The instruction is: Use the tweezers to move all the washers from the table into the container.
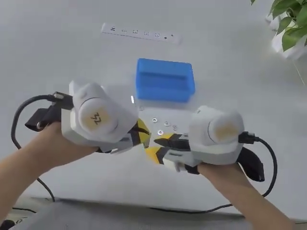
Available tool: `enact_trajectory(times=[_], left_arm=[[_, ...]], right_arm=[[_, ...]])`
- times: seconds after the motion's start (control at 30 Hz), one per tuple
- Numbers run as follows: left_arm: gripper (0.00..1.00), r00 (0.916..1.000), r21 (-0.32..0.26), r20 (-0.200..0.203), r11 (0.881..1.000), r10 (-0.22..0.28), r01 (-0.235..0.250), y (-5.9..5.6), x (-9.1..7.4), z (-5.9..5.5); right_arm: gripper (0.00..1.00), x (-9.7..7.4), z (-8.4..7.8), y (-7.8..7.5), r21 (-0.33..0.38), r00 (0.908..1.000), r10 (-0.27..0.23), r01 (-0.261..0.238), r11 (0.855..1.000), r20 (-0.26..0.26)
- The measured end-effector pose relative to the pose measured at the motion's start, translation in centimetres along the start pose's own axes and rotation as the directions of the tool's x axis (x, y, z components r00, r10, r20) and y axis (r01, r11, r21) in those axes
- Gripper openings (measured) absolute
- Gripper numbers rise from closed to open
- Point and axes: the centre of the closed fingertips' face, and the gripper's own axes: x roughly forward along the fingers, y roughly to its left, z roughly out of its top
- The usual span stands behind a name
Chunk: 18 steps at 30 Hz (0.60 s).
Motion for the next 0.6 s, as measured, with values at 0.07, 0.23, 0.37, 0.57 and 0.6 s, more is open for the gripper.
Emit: enact_trajectory(times=[0.07,0.23,0.37,0.57,0.6], left_arm=[[0.0,0.9999,0.009,-0.009,1.0,0.004,-0.004,-0.1,-0.1,-0.3],[0.0,0.9999,-0.003,-0.005,1.0,-0.01,0.01,0.0,0.0,-0.5],[0.0,0.9999,-0.001,-0.012,1.0,-0.011,0.011,0.2,0.1,-0.6],[0.0,0.9997,0.025,-0.022,1.0,-0.007,0.007,1.5,0.2,-0.4],[0.0,0.9998,0.025,-0.019,1.0,-0.003,0.004,1.8,0.2,-0.4]], right_arm=[[0.15,0.4,0.4,0.0,-0.025,0.9997,0.024,-0.024,0.999,0.003],[0.13,1.5,0.3,0.7,-0.127,0.9972,0.063,-0.068,0.99,-0.041],[0.07,2.2,0.0,0.9,-0.176,0.9938,0.082,-0.094,0.98,-0.075],[0.07,2.6,0.9,-0.2,-0.187,0.9943,0.084,-0.095,0.978,-0.066],[0.07,2.6,1.0,-0.5,-0.184,0.9946,0.083,-0.093,0.978,-0.063]])
